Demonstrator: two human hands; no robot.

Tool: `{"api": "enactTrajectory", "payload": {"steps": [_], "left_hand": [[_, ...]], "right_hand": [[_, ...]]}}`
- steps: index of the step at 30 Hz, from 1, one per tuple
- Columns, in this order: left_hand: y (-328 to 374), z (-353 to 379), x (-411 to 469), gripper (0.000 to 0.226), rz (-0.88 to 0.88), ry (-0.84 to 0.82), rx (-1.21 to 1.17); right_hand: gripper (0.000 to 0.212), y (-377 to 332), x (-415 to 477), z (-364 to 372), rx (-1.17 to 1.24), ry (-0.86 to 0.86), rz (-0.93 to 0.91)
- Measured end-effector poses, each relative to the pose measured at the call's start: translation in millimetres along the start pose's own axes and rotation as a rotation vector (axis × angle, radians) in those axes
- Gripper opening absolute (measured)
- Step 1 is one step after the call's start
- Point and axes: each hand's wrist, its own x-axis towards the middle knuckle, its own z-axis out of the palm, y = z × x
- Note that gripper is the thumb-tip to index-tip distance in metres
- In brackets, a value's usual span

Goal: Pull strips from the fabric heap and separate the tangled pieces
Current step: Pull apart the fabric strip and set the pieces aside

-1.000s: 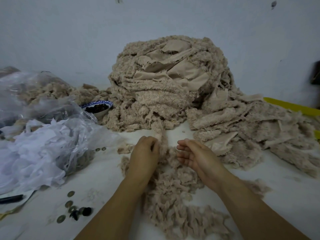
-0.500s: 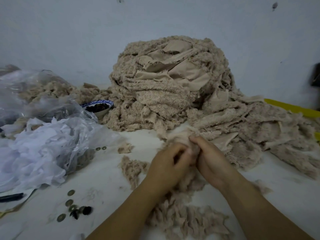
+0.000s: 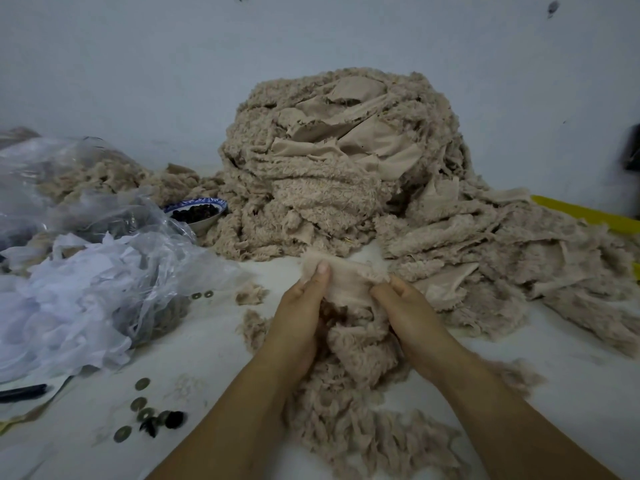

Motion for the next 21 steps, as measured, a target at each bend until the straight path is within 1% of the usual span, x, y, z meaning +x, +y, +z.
{"api": "enactTrajectory", "payload": {"steps": [1,3,4,5,6,8,9,10,12,14,16,17,18,20,21], "left_hand": [[-1,1,-1,0.042,-0.003,-0.030,-0.004],[-2,1,-3,0.045,0.037,-0.092,0.070],[-2,1,-6,0.048,0.079,-0.120,0.167],[-2,1,-8,0.051,0.126,-0.138,0.285],[-3,2,-10,0.056,0.165,-0.142,0.414],[-7,3,-10,0.077,0.226,-0.124,0.656],[-8,3,-10,0.086,0.242,-0.115,0.728],[-9,4,-10,0.090,0.248,-0.112,0.766],[-8,5,-12,0.092,0.231,-0.110,0.790],[-8,6,-13,0.088,0.186,-0.109,0.757],[-8,8,-13,0.065,0.139,-0.101,0.658],[-6,8,-14,0.058,0.111,-0.101,0.606],[-4,8,-15,0.057,0.097,-0.113,0.559],[-5,4,-13,0.067,0.093,-0.150,0.494],[-5,4,-13,0.070,0.099,-0.174,0.501]], "right_hand": [[0.013,-1,-2,1,-0.030,-0.004,-0.004],[0.061,-1,-4,0,-0.051,-0.034,0.015],[0.075,0,-4,0,-0.040,-0.036,0.023],[0.074,0,-4,1,-0.058,-0.013,0.016],[0.061,-1,-5,2,-0.083,0.013,0.006],[0.032,-2,-1,0,-0.077,0.126,0.029],[0.026,-3,1,-2,-0.051,0.193,0.042],[0.028,-3,3,-4,-0.007,0.249,0.054],[0.040,-6,5,-7,0.084,0.339,0.052],[0.048,-9,3,-5,0.148,0.390,0.027],[0.053,-10,3,-2,0.195,0.407,0.010],[0.054,-12,2,0,0.194,0.411,0.004],[0.054,-13,2,0,0.195,0.405,0.000],[0.046,-14,2,-1,0.223,0.370,-0.013],[0.041,-14,2,-2,0.247,0.336,-0.019]]}}
